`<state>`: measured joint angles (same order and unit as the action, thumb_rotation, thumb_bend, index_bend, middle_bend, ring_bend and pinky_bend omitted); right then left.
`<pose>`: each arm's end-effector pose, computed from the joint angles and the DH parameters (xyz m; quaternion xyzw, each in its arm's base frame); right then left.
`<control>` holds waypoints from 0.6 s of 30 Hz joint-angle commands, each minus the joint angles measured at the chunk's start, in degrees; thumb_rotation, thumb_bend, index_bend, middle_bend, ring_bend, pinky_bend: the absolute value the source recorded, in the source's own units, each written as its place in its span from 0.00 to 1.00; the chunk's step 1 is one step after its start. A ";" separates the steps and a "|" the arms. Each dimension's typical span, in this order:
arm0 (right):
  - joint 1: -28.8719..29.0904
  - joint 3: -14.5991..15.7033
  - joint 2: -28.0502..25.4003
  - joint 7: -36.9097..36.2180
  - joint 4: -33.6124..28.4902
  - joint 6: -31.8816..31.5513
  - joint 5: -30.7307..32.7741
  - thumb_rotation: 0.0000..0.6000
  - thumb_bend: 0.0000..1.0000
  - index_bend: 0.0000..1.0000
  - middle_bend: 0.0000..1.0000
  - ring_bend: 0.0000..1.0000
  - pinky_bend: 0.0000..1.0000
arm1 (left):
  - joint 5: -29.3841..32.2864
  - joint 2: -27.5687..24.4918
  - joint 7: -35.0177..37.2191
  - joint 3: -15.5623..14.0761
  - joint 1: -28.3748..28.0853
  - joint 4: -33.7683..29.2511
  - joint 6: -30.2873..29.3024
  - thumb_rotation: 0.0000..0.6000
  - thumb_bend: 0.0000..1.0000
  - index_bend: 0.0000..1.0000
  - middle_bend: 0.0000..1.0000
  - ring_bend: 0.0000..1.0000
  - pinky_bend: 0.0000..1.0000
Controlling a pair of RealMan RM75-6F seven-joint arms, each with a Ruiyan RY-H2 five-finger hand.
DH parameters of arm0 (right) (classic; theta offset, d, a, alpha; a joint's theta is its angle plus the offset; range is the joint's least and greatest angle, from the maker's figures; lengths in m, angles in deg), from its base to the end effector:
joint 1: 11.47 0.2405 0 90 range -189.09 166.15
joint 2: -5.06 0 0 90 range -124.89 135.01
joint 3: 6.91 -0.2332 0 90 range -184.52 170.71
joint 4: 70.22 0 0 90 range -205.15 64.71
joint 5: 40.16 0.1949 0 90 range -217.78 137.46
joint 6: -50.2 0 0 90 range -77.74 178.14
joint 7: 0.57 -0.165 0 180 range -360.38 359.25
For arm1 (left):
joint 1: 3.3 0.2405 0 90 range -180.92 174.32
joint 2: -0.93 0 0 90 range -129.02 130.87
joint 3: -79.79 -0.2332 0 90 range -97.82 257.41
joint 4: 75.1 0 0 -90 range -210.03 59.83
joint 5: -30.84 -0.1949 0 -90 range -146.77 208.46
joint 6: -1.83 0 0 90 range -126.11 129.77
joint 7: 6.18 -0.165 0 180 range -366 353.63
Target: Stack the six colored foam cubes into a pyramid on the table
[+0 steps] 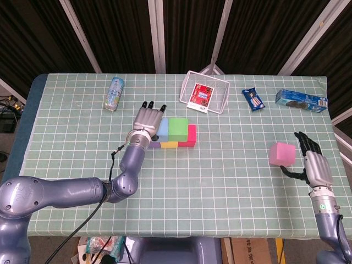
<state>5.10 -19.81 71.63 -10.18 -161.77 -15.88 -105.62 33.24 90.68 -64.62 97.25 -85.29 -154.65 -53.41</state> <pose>-0.2852 -0.2857 0.1478 0.4976 -0.5289 0.4242 0.5410 0.0133 0.4259 -0.0070 -0.7470 -0.3762 -0.2264 0.4991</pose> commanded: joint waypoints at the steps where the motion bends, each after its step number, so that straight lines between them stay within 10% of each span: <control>1: 0.00 -0.03 -0.01 0.00 -0.02 0.02 0.05 1.00 0.27 0.00 0.00 0.00 0.00 | -0.12 0.04 -0.10 0.00 -0.02 -0.02 -0.02 1.00 0.35 0.00 0.35 0.01 0.04; 18: 0.01 0.05 -0.01 0.13 -0.18 0.12 -0.07 1.00 0.27 0.00 0.00 0.00 0.00 | -0.44 -0.51 -0.04 -0.01 0.68 -1.03 -0.70 1.00 0.22 0.00 0.15 0.00 0.04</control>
<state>5.10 -19.77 71.62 -10.05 -161.94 -15.76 -105.68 32.83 90.20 -64.69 97.24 -84.64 -155.64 -54.08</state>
